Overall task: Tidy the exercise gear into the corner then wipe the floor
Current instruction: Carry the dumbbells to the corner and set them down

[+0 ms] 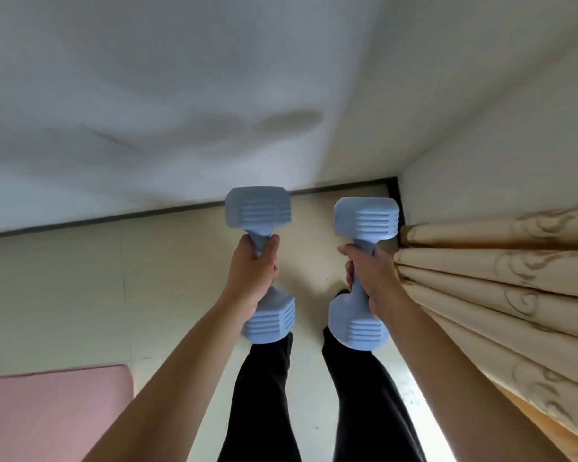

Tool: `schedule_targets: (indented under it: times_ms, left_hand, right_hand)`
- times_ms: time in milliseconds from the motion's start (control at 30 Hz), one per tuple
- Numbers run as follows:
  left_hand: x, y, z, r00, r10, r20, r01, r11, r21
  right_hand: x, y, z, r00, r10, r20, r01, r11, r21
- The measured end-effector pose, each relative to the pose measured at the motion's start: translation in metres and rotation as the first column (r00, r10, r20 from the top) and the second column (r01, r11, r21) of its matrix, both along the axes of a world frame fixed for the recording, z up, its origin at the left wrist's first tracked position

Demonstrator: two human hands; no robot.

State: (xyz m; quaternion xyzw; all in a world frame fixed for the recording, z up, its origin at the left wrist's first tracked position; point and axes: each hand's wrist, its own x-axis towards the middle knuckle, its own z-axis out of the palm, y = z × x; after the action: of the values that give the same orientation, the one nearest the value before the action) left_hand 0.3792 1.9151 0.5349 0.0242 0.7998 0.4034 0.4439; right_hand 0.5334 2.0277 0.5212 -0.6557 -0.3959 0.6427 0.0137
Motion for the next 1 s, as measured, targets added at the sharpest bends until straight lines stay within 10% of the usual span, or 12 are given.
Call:
schedule_targets:
  times_ms: [600,1000]
  left_hand:
    - [0.032,0.012,-0.474,0.983,0.091,0.158,-0.042,0.958,-0.285]
    - [-0.031,0.062,-0.594,1.000,0.009,0.029,-0.004,0.988,-0.157]
  right_hand:
    - [0.025,0.010,-0.474,0.978,0.173,0.117,-0.157,0.978,-0.138]
    - [-0.041,0.067,-0.578,0.952,0.275,0.134,-0.280,0.960,0.013]
